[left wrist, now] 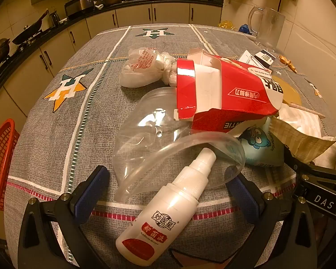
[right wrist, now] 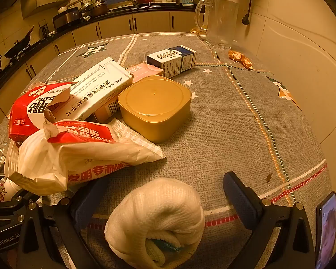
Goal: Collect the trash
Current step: 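Move both tools over the cluttered table toward the trash items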
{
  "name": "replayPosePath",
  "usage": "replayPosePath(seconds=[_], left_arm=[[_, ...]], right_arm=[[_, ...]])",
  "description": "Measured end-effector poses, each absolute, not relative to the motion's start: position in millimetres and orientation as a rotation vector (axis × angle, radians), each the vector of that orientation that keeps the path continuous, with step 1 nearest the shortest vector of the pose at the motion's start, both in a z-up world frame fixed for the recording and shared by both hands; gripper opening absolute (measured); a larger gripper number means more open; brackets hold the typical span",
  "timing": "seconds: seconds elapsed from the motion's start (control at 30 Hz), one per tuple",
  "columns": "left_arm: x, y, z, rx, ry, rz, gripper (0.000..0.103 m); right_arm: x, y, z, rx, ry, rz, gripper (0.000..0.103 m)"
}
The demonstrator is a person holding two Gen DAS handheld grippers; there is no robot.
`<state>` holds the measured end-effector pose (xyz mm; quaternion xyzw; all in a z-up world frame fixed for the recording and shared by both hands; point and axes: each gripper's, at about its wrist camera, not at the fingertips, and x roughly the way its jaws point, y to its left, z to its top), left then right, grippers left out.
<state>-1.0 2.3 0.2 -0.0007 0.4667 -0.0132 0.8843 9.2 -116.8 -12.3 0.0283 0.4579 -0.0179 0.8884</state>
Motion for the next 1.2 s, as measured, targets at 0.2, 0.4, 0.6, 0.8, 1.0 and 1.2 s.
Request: replayPosePath(seconds=[0.2,0.4,0.6,0.8,1.0,1.2], left_arm=[[-30,20,5,0.001,0.942,-0.014,0.103],[-82,28,31,0.031,0.797,0.004,0.103],[-116,47,53,0.034,0.681,0.054,0.103],[-127,59,61,0.02,0.642,0.108,0.103],[-116,56,53,0.03,0.667,0.112,0.103],[-103,52,47,0.032,0.697,0.1,0.103]], right_arm=[[-3,-110,-10,0.014,0.981,-0.004,0.103],[-49,-105,15,-0.026,0.885,-0.031,0.103],[-89,-79,49,-0.044,0.739,0.02,0.103],[-96,-66,58,-0.074,0.675,0.052,0.103],[-85,-64,50,-0.06,0.708,0.086,0.102],[-75,-69,44,-0.048,0.731,0.096,0.102]])
